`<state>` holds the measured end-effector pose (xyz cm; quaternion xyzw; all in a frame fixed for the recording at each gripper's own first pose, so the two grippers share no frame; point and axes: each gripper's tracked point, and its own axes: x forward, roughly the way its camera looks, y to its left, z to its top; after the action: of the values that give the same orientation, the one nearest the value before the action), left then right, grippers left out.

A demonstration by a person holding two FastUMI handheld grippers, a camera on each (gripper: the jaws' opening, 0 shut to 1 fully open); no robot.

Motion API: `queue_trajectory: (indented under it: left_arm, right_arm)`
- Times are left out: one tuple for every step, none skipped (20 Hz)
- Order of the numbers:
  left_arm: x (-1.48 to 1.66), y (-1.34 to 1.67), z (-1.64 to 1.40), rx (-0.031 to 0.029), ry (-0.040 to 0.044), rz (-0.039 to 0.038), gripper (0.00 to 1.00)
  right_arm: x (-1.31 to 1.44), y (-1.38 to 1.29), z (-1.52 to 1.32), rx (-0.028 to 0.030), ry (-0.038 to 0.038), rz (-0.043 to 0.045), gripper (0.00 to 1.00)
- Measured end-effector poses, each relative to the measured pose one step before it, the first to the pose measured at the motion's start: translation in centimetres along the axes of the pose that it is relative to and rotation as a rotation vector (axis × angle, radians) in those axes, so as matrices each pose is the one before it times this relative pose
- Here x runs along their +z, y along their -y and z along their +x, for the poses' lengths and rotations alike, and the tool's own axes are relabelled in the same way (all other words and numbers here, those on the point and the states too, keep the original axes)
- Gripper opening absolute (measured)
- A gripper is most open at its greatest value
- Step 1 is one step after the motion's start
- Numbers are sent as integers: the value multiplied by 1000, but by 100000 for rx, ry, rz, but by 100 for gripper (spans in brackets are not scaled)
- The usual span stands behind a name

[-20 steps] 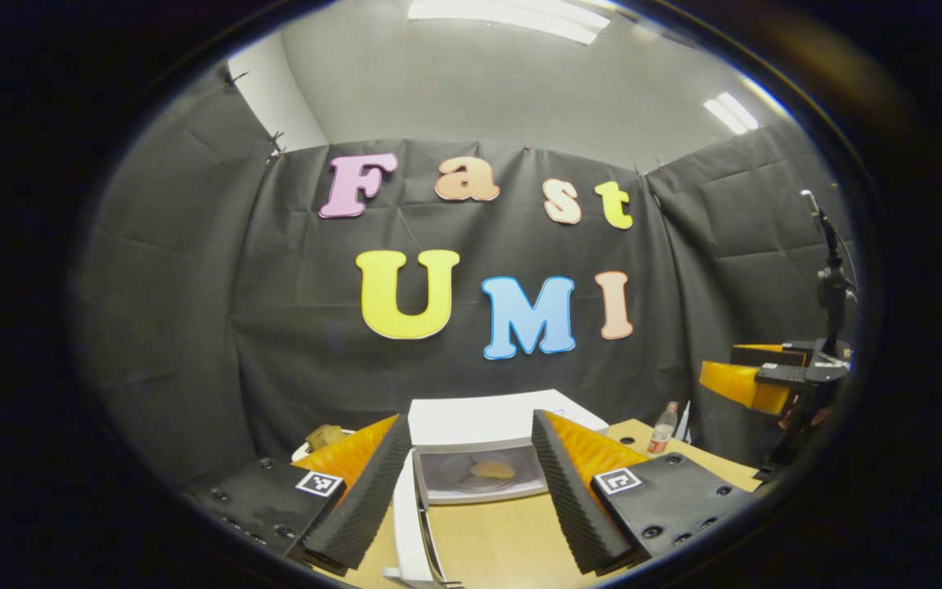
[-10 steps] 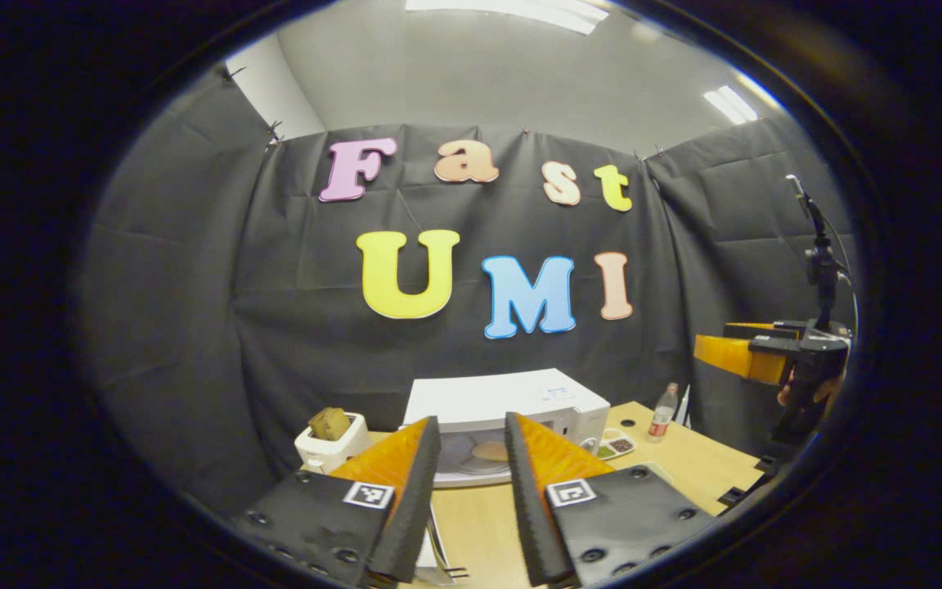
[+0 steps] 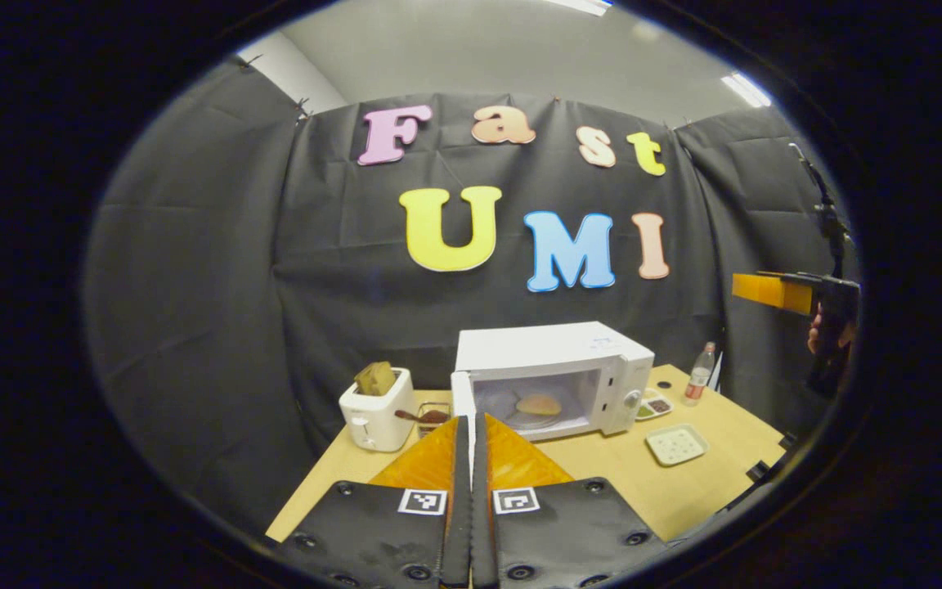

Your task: Open the microwave oven with the left hand, put the food in, and close the microwave oven.

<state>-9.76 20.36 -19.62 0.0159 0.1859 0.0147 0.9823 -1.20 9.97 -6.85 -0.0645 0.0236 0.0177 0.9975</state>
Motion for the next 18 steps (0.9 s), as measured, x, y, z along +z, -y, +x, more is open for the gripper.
queue_trajectory:
  left_arm:
    - [-1344, -768, -134, 1257, -2231, -804, 7]
    - [-1200, -785, -27, 1192, -2186, -318, 7]
    - [-1457, -564, 48, 1006, -2227, -135, 7]
    - [-1294, -542, 87, 682, -2163, -153, 5]
    - [-1043, -418, 151, 656, -1970, -237, 7]
    - [-1073, -312, 143, 592, -2052, -320, 7]
    - [-894, -112, 199, -59, -1582, -187, 5]
    - [-892, 74, 142, -637, -1522, 323, 8]
    - [-776, 77, 84, -687, -1362, 755, 7]
    - [-739, 110, 183, -518, -1662, 1246, 5]
    - [-461, 289, 156, -1082, -1051, 1056, 5]
    - [-88, 336, 43, -933, -214, 757, 7]
    - [15, 341, 108, -1158, -210, 46, 7]
    - [5, 296, 58, -1126, -276, -409, 6]
    - [-140, 257, 162, -938, -271, -346, 6]
    - [-198, 314, 294, -842, -459, -572, 6]
    - [-287, 192, 265, -915, 58, -950, 7]
    - [-278, 250, 52, -516, -531, -1189, 7]
  right_arm:
    - [-111, -112, 14, -5, -296, 301, 96]
    - [-92, -56, -55, 67, -283, 499, 96]
    - [155, -154, -119, 488, 329, 833, 96]
    - [141, -118, -62, 510, 754, 923, 96]
    - [108, 83, -17, -336, 777, 448, 96]
    - [-85, 133, 13, -230, 347, -284, 96]
    - [-108, 151, -4, -525, -498, -1145, 96]
    - [-303, 131, 38, -544, -631, -968, 96]
    - [-154, 17, -15, -124, -573, -290, 96]
    - [-115, -13, 78, -181, -596, 150, 96]
    - [-111, 154, 105, -260, -512, 253, 96]
    - [-95, 223, 94, -421, -161, 261, 96]
    - [27, 163, 86, -401, -76, 410, 96]
    - [-131, 144, 9, -185, -295, 388, 96]
    - [-21, 134, -8, -139, -218, 358, 96]
    - [-55, 175, 22, -154, -190, 195, 96]
    - [-100, 162, 149, -88, -110, 189, 96]
    - [-98, 186, 104, -95, -198, 79, 96]
